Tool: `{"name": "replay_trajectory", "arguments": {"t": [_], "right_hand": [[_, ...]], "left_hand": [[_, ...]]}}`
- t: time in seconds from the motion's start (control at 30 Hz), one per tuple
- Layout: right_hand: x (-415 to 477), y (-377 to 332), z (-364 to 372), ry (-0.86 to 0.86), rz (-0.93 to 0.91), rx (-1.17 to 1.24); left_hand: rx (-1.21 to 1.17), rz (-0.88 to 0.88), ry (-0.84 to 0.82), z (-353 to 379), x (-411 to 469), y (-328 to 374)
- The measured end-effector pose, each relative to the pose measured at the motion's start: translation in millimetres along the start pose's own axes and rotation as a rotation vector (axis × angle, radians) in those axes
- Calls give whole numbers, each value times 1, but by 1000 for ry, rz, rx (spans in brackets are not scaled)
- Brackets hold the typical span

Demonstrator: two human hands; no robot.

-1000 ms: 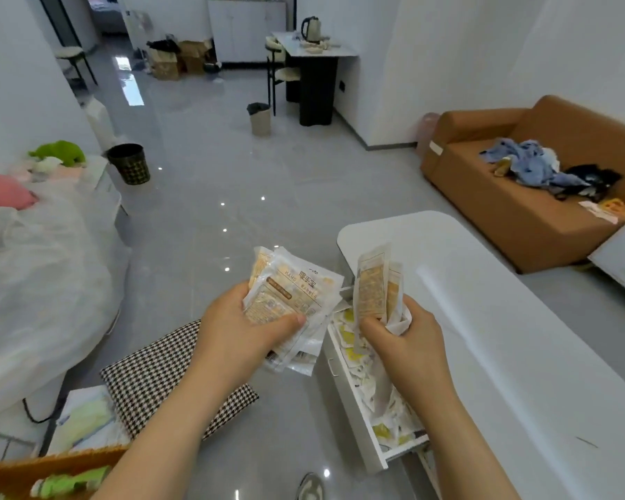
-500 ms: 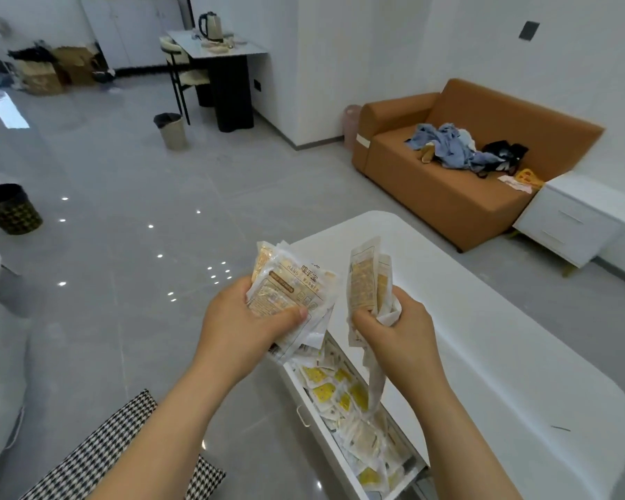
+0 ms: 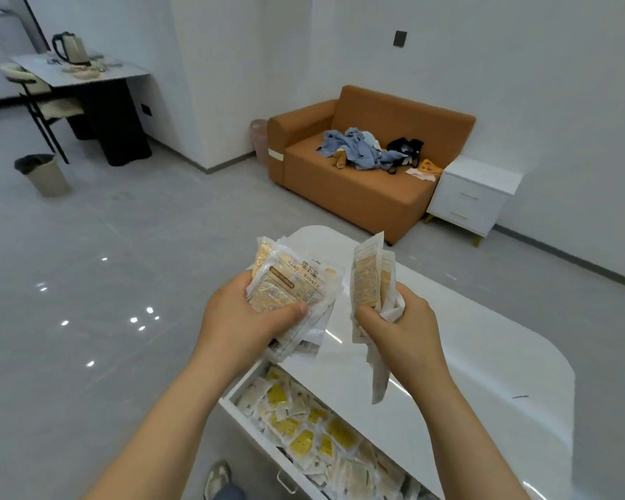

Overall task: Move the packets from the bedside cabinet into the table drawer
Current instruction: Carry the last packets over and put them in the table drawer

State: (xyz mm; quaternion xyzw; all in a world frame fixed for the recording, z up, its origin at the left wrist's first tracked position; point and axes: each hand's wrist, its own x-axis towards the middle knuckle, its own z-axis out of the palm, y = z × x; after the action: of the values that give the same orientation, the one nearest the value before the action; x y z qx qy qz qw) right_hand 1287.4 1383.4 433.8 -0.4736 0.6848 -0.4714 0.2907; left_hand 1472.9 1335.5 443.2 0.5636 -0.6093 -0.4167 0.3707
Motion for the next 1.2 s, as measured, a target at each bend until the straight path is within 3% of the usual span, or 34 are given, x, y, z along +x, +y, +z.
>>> {"name": "replay_trajectory", "arguments": {"t": [0.33,0.63,0.9,1.2], "right_hand": [[39,-14,40,381,118,-63],[14,-14,109,642,348,17],[-20,28,146,641,439,-56],[-40,132,183,555,457,-109]], "left_hand": [[78,133,-370,-5,125,0],[107,178,-688,-29,170,-43],[152,103,-704,-33,153,-108],[167,41,-698,2,135,-223]]}}
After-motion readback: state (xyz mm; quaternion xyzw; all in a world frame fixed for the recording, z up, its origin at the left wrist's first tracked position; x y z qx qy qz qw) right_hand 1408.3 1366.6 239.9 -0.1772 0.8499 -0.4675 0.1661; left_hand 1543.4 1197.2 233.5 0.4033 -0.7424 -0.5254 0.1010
